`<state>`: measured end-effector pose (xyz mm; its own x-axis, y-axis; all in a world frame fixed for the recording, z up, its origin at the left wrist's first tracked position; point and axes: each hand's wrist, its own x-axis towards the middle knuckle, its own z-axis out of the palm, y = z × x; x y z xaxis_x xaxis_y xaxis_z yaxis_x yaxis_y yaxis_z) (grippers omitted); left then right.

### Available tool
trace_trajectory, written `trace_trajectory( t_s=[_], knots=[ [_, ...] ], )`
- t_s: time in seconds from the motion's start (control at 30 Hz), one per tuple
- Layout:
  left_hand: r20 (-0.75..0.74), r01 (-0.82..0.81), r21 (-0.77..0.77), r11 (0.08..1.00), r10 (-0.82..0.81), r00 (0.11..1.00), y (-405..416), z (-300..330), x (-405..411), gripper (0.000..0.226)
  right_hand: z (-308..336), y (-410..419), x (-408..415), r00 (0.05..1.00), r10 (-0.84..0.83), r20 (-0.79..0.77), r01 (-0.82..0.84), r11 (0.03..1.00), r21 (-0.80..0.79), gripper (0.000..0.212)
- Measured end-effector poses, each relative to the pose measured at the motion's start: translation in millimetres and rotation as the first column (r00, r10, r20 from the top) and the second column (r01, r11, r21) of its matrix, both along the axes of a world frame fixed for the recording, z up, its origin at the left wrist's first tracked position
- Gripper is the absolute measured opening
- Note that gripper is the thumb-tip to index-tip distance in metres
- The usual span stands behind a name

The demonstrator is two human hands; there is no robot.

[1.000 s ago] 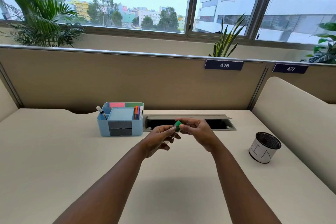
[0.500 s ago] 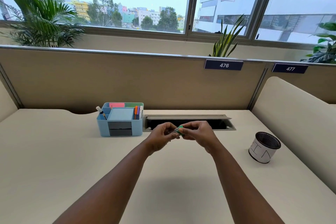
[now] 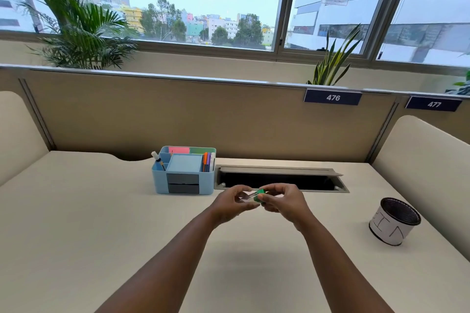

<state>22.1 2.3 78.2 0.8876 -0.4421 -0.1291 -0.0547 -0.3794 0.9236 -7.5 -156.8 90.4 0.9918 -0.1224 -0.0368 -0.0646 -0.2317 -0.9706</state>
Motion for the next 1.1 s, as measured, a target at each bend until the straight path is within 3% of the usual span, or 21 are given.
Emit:
trace_trajectory(
  t_s=[0.07,0.17,0.3,0.4,0.57,0.77,0.9,1.1],
  knots=[
    [0.025,-0.057,0.066,0.996,0.056,0.998,15,-9,9,0.057,-4,8,9,0.999,-0.037,0.005,0.037,0.999,-0.002,0.021],
    [0.193,-0.262,0.157,0.952,0.231,0.954,45,-24,27,0.053,-7,21,25,0.997,-0.079,0.009,0.078,0.997,0.008,0.023],
    [0.476,-0.632,0.145,0.761,0.506,0.719,90,-34,44,0.034,-13,40,52,0.995,-0.093,0.024,0.093,0.995,-0.032,0.025],
    [0.491,-0.768,0.111,0.631,0.637,0.594,117,-35,51,0.036,-17,59,74,0.994,-0.102,0.043,0.105,0.992,-0.066,0.026],
    [0.506,-0.706,0.284,0.649,0.524,0.685,154,-48,76,0.05,-23,97,105,0.991,-0.072,0.108,0.092,0.977,-0.19,0.027],
    [0.506,-0.603,0.448,0.66,0.368,0.78,177,-56,106,0.058,-24,146,144,0.979,-0.097,0.177,0.125,0.98,-0.155,0.031],
    [0.506,-0.578,0.473,0.665,0.332,0.796,182,-70,117,0.051,-24,174,167,0.973,-0.083,0.216,0.117,0.981,-0.153,0.025],
    [0.555,-0.618,0.405,0.674,0.356,0.752,186,-80,124,0.045,-34,205,185,0.945,-0.029,0.326,0.113,0.963,-0.245,0.022]
  ],
)
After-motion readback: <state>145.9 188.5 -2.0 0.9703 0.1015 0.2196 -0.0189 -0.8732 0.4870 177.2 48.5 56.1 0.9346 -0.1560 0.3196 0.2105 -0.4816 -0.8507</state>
